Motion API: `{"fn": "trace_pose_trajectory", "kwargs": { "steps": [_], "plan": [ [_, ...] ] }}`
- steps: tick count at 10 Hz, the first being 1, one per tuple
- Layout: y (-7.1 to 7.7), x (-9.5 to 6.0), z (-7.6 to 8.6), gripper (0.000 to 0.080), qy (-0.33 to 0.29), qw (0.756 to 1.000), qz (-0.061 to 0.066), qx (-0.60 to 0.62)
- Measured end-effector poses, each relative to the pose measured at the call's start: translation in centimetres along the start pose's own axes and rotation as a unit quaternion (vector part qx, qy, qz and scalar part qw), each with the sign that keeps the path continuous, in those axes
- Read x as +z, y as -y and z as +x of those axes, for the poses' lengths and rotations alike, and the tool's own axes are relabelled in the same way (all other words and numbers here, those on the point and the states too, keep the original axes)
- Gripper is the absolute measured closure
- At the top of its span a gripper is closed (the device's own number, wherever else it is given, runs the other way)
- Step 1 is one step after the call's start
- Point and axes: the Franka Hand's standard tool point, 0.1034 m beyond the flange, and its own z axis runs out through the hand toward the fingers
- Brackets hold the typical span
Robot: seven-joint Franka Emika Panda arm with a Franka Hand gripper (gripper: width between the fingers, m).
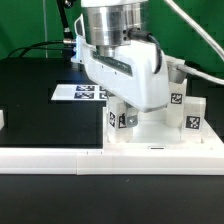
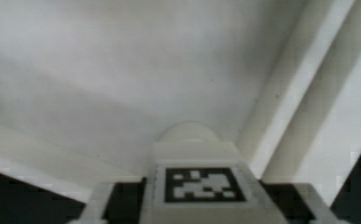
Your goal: Assemble square table
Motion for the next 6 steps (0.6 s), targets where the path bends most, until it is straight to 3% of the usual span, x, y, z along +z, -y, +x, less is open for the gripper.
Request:
{"fn": "trace_pose_trajectory", "kwargs": {
  "steps": [3,5,6],
  "plan": [
    [0.32,-0.07,-0.21,0.0514,0.007,0.976,0.002,0.220],
    [0.15,0.05,-0.05,0.0514,0.035,0.934,0.022,0.356],
    [0.09,0.04,0.00,0.0509,0.031,0.929,0.019,0.367]
  ]
}}
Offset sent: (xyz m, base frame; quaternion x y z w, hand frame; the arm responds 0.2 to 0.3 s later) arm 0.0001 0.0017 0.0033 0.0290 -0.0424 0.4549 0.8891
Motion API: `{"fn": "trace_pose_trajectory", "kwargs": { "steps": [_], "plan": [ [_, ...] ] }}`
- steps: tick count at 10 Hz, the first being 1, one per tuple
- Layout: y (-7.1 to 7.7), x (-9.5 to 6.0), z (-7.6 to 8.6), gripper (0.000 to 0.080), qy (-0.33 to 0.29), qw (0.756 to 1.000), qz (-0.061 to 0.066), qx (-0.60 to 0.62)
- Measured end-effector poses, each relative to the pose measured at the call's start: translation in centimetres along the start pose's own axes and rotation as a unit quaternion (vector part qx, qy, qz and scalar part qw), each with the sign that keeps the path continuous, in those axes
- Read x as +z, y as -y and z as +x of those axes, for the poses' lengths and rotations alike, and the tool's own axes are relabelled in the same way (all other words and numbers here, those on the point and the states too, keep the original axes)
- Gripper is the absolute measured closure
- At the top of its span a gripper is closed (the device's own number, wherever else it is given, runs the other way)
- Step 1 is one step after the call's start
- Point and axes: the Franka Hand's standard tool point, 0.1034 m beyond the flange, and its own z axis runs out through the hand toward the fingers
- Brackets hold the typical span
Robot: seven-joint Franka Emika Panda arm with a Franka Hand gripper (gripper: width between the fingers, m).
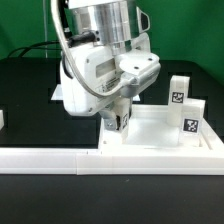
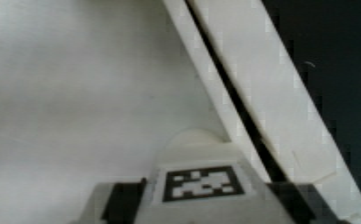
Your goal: Assemble square table
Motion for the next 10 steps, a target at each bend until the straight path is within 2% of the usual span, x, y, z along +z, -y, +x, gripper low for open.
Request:
{"fn": "trace_pose_trajectory", "kwargs": {
  "steps": [3,7,8,9,10],
  "plan": [
    [-0.06,-0.04,0.16,0.0505,-0.009,1.000,0.003,0.029],
    [-0.22,0.03,0.50,0.0492,-0.014,0.999,0.000,0.044],
    [-0.23,0.05,0.50,0.0316,-0.014,0.999,-0.001,0.044],
    [-0.28,0.08,0.44,0.0187,-0.014,0.999,-0.001,0.044],
    [-0.58,0.14,0.07,0.0160,-0.015,1.000,-0.004,0.010]
  ]
}}
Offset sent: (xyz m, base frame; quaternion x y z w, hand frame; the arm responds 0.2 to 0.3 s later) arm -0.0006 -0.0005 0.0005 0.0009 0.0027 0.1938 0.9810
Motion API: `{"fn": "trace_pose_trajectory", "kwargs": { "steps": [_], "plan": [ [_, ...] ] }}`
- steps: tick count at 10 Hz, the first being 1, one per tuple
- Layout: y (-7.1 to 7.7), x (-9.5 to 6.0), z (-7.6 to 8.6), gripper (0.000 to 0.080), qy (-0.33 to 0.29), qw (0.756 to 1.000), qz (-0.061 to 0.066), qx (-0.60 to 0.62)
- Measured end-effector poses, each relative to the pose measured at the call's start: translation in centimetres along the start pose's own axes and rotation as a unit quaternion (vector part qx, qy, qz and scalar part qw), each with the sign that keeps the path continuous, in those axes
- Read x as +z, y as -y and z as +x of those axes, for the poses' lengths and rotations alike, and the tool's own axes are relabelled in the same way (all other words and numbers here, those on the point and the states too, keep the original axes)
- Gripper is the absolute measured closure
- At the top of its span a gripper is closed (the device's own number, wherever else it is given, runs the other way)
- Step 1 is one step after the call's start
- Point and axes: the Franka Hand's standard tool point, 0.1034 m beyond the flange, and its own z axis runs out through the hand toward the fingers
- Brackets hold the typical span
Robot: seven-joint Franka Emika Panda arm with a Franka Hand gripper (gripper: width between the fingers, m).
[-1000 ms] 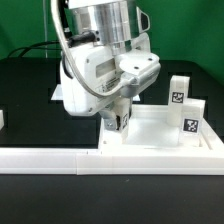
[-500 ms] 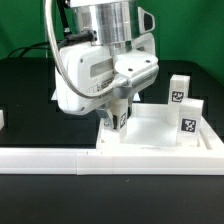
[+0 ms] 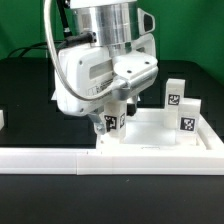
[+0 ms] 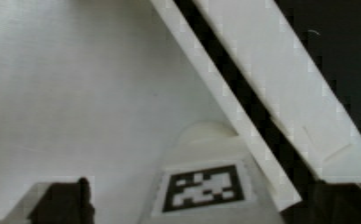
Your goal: Assemble square table
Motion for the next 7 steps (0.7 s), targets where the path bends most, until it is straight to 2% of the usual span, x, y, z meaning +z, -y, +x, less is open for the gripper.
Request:
{"fn": "trace_pose_trajectory", "kwargs": {
  "steps": [1,2,3,5,7],
  "plan": [
    [-0.2,-0.5,-0.5,0.0160,0.002,0.999,0.000,-0.052],
    [-0.7,-1.9,-1.1,0.0152,0.013,0.997,0.003,-0.072],
    [-1.3,-3.6,-1.7,0.0152,0.024,0.997,0.000,-0.077],
    [-1.9,-5.5,-2.8,0.0150,0.037,0.996,0.006,-0.078],
    [-1.9,-5.2,-2.6,0.0150,0.035,0.996,0.005,-0.079]
  ]
}}
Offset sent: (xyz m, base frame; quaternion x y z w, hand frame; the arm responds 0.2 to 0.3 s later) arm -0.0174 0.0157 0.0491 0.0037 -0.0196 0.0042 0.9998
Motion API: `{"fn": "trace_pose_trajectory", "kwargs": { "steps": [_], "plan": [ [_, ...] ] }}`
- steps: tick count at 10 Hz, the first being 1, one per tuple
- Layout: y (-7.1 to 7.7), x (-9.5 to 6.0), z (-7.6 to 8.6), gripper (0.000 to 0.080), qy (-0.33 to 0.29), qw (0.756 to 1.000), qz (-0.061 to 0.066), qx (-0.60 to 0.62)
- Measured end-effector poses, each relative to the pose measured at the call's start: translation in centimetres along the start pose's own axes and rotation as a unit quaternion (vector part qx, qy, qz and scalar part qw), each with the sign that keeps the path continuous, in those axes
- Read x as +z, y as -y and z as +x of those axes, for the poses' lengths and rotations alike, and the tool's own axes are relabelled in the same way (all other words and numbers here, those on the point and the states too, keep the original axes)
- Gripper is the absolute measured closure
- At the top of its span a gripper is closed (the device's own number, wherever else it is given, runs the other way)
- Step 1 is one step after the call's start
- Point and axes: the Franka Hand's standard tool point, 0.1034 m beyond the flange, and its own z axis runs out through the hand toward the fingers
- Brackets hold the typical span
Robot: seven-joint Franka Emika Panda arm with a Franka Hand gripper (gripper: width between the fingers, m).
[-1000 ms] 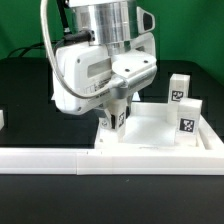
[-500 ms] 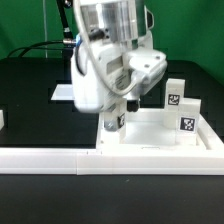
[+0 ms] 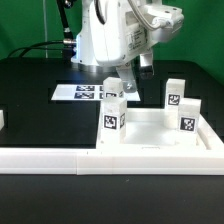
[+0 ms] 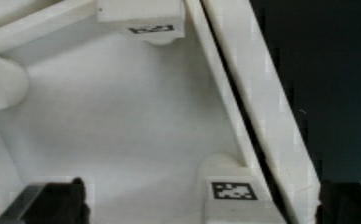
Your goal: Assemble square table
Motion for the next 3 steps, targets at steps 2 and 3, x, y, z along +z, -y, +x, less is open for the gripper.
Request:
{"fn": "trace_pose_trajectory", "kwargs": {
  "steps": [2,3],
  "plan": [
    [0.00,0.01,-0.01,0.0150,0.000,1.000,0.000,0.000],
    [-0.01,0.02,-0.01,0.0150,0.000,1.000,0.000,0.000]
  ]
}}
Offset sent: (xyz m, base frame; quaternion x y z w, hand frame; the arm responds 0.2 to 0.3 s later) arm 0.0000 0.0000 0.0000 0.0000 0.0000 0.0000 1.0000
